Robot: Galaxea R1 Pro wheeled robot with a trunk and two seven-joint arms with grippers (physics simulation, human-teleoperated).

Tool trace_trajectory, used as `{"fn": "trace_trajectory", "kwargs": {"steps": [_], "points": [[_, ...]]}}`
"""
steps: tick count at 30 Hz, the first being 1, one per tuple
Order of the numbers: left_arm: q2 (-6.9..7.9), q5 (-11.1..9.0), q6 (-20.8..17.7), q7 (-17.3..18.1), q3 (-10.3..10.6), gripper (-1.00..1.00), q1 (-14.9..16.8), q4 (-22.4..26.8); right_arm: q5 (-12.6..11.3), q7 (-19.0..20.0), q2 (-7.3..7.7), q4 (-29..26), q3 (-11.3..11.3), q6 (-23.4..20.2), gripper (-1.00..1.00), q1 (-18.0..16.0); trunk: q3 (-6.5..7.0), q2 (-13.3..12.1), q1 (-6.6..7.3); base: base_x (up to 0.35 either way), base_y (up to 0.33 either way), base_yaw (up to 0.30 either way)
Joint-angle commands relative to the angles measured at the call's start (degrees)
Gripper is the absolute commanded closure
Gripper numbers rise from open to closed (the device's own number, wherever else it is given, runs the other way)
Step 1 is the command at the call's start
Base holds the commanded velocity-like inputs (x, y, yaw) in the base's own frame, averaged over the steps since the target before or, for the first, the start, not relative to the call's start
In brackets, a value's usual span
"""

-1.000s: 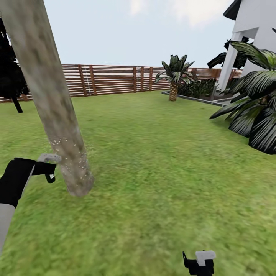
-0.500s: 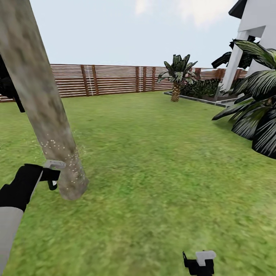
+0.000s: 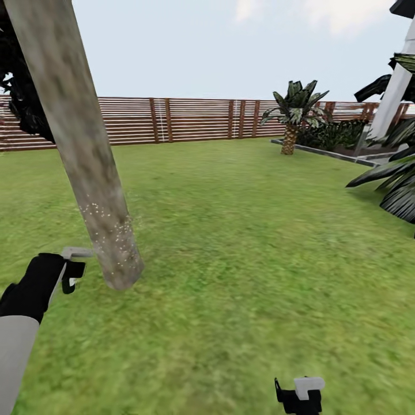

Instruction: In the garden, pick up the pesticide atomizer on the floor and spray pesticide onto both trees until each tree trunk is fully covered.

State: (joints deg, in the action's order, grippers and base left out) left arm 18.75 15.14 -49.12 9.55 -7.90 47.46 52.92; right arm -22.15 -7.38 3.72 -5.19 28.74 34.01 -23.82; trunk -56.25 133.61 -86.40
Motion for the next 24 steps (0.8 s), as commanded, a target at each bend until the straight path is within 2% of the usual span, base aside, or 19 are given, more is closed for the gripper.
{"fn": "trace_trajectory", "kwargs": {"steps": [1,5,15,23,24], "points": [[0.25,-0.18,-0.01,-0.27,-0.05,1.0,0.0,0.0,0.0,0.0,-0.01,0.0,0.0,0.0,-1.0,0.0,0.0,0.0,0.0,0.0,-0.272,0.277],[0.66,-0.15,-0.01,-1.48,-0.66,1.0,0.0,-0.01,0.0,0.0,0.01,0.0,0.0,0.0,-1.0,0.0,0.0,0.0,0.0,0.0,-0.272,0.157],[-0.89,-0.14,-0.08,-2.69,-0.57,1.0,0.0,0.06,0.0,0.01,0.06,0.0,0.0,0.0,-1.0,0.0,0.0,0.0,0.0,0.08,-0.272,0.008],[-0.23,-0.12,-0.1,-2.87,-1.04,1.0,0.0,0.08,0.0,0.05,0.02,0.0,0.0,0.0,-1.0,0.0,0.0,0.0,0.0,0.139,-0.272,0.015],[-0.13,-0.11,-0.1,-3.49,-1.7,1.0,0.0,0.04,0.02,0.06,0.0,0.0,0.0,0.0,-1.0,0.0,0.0,0.0,0.0,0.138,-0.272,0.129]]}}
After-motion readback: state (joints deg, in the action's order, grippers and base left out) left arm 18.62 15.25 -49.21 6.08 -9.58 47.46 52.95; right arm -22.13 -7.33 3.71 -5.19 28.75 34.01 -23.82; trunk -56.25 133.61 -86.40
